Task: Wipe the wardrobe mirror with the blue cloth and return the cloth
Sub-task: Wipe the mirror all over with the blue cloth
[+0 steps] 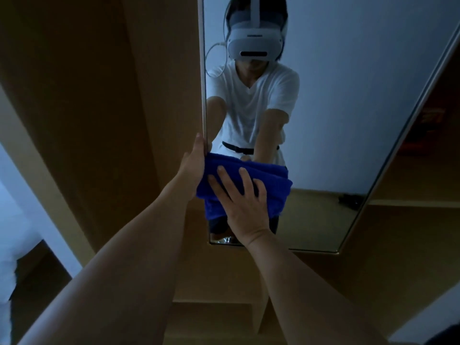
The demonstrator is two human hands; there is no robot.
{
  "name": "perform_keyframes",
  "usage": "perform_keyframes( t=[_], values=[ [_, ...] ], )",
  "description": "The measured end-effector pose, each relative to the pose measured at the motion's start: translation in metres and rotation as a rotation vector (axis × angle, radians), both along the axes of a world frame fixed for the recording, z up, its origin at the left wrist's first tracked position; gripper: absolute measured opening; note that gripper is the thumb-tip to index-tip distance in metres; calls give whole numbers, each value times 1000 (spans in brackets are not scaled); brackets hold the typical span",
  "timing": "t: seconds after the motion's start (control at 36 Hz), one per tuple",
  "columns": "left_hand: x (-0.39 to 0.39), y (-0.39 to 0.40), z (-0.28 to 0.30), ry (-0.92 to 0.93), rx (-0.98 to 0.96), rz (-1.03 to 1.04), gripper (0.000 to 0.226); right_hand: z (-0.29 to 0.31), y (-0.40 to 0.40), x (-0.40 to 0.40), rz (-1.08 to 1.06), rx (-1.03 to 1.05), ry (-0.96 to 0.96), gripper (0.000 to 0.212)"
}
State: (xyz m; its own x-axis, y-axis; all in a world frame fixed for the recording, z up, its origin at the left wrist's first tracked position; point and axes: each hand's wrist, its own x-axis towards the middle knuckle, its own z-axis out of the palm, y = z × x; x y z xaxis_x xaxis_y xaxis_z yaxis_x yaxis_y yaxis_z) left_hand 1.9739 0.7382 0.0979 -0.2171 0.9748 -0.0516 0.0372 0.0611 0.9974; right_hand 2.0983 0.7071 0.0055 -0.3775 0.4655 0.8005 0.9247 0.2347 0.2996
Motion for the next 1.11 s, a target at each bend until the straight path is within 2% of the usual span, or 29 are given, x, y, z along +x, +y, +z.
perform_keyframes(
  t=[0.08,0.14,0.22,0.44,0.67,0.81,0.94,1.03,1.11],
  values=[
    [-1,-2,-3,11,-23,-48,76,-4,-7,1,-9,-8,-12,53],
    [-1,-5,-7,7,-38,-71,76,-5,-9,5,-3,-4,-38,50],
    [1,-13,-8,9,-39,-58,76,-4,-10,9,13,-6,-67,53],
    [0,-16,-27,50,23,-21,91,-24,-10,2,21,34,18,61],
    [-1,-8,-75,93,164,-2,68,-73,-7,3,32,104,-3,59],
    [0,-1,-86,144,285,42,80,-106,-11,5,50,76,11,59],
    [1,3,-99,95,354,25,84,-122,-13,4,77,82,29,65],
    [4,6,-101,54,401,22,67,-130,-12,3,81,60,23,72],
    [5,13,-103,41,410,64,62,-140,-9,4,86,46,-11,72]
  ],
)
